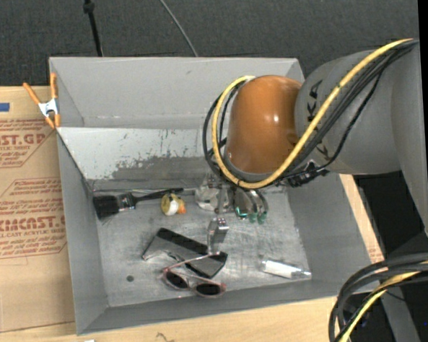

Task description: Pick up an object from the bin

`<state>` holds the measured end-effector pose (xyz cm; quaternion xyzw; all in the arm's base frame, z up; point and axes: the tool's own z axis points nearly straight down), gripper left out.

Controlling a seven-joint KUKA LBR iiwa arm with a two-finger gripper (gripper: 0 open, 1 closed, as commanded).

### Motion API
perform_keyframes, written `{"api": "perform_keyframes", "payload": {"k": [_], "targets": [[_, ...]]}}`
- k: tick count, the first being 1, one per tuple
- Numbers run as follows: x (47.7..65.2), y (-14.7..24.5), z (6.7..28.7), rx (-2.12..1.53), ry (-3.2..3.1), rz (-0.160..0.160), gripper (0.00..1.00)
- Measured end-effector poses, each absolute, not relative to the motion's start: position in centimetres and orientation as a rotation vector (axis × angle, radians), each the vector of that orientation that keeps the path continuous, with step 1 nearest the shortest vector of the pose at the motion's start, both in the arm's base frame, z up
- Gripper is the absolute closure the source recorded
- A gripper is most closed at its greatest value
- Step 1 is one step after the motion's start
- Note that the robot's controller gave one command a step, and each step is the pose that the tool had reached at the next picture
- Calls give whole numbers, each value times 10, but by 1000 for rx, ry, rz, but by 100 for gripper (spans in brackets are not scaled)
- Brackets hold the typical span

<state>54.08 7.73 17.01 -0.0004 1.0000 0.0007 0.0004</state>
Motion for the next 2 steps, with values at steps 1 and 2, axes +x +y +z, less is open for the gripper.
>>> {"api": "perform_keyframes", "payload": {"k": [1,2], "targets": [[526,97,147,-212,3125,-2,0],[553,128,101,-476,3107,2,0]]}}
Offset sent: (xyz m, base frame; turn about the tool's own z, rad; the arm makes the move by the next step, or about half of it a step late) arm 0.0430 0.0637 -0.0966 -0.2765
